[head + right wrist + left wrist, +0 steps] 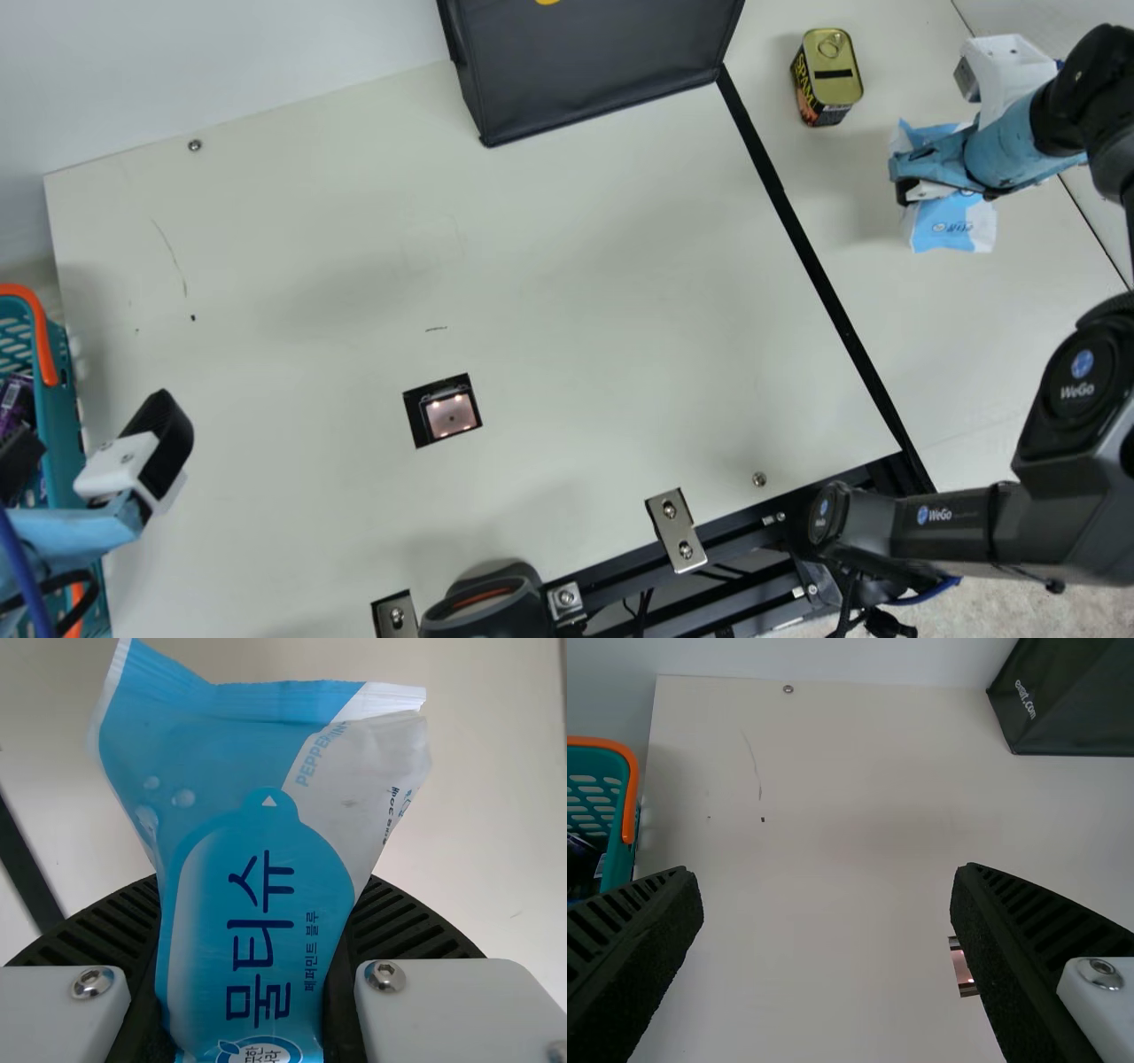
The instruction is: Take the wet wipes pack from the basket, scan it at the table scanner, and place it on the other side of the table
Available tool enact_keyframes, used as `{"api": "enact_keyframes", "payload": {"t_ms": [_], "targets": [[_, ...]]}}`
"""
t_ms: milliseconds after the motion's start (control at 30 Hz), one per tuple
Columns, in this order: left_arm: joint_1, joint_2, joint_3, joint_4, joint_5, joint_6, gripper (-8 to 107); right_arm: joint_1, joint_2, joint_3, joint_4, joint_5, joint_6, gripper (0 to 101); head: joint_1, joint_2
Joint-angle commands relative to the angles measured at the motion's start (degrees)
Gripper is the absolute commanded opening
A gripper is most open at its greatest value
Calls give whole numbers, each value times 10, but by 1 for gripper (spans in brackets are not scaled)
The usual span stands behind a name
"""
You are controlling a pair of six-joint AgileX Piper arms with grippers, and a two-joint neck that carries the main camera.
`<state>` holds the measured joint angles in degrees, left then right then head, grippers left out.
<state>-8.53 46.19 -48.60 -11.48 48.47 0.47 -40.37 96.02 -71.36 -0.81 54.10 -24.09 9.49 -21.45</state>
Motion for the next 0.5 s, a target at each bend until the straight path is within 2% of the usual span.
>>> {"api": "enact_keyframes", "payload": {"t_ms": [0, 233, 467], "targets": [[0, 0, 0, 0, 0, 0, 90, -2, 17, -15, -8, -1, 0, 0, -16, -1], [0, 0, 0, 0, 0, 0, 90, -10, 71, -70, -24, -6, -12, 0, -16, -1], [0, 0, 0, 0, 0, 0, 90, -13, 126, -126, -24, -10, -50, 0, -16, -1]]}}
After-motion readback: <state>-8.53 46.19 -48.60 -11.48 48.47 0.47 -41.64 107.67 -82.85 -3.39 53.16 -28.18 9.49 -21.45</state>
